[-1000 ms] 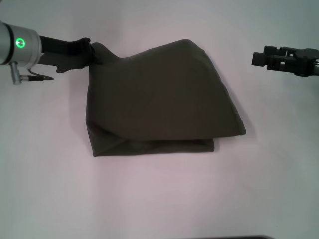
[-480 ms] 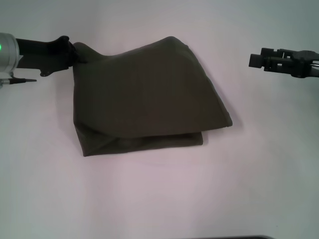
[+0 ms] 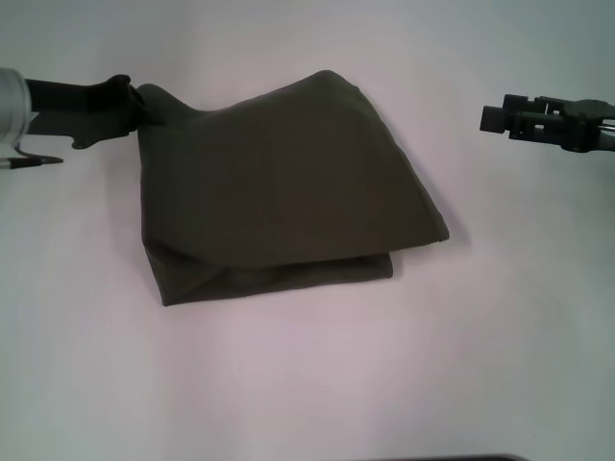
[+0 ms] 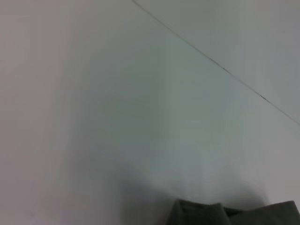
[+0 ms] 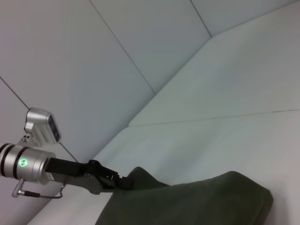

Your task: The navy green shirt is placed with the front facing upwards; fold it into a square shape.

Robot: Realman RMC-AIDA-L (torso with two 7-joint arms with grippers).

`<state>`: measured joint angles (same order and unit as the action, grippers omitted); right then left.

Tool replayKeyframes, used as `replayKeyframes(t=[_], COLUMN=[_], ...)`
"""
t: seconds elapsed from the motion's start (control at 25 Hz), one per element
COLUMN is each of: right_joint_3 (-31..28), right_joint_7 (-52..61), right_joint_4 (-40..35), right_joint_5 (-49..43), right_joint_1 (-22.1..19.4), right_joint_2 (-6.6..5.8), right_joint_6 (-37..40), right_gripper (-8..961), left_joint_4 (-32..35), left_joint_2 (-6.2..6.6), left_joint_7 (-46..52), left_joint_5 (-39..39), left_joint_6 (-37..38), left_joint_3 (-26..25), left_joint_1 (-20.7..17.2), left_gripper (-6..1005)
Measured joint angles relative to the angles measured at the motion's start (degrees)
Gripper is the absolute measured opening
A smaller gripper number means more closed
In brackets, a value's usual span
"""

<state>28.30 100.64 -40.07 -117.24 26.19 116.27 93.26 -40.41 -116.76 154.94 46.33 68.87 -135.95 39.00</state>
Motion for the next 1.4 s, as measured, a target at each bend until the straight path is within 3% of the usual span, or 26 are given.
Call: replayKeyframes(t=[0.2,0.48,0.64,1.04,1.28,1.4], right_joint_3=[0.0,0.2,1.4,2.0,2.0,2.1], right_joint_7=[0.0,0.1,0.1,0.0,0.0,0.0], right_joint_4=[0.0,0.0,0.0,0.1,0.6,0.7], right_joint_5=[0.0,-0.1,-0.3,-0.3,-0.3,-0.3], right_joint_1=[0.0,0.1,0.4,0.6,0.7,0.8], right_joint_2=[0.08,0.13,0.19,0.28,0.41,0.72], right_joint_6=[0.1,0.1,0.2,0.5,0.2,0.1], right_gripper=[865,866,866,865,861,858], left_joint_4=[-4.2,-7.3,-7.3,-3.4,1.4,2.5], left_joint_2=[-0.1,0.4,-0.12,-0.65,-0.8,-0.87], left_joint_7=[0.1,-2.5,-8.3,-9.5,-10.4,-10.5], left_joint_5=[0.1,3.6,7.9,11.8,11.4,11.3], left_joint_6=[1.1,6.6,13.1,17.9,13.5,11.6], left_joint_3=[-1.9,-5.6,-5.9,-6.0,-4.9,-3.4], left_joint_1=[-2.3,-5.3,-5.7,-4.8,-3.9,-3.7], left_gripper=[94,382,541,613,434,212])
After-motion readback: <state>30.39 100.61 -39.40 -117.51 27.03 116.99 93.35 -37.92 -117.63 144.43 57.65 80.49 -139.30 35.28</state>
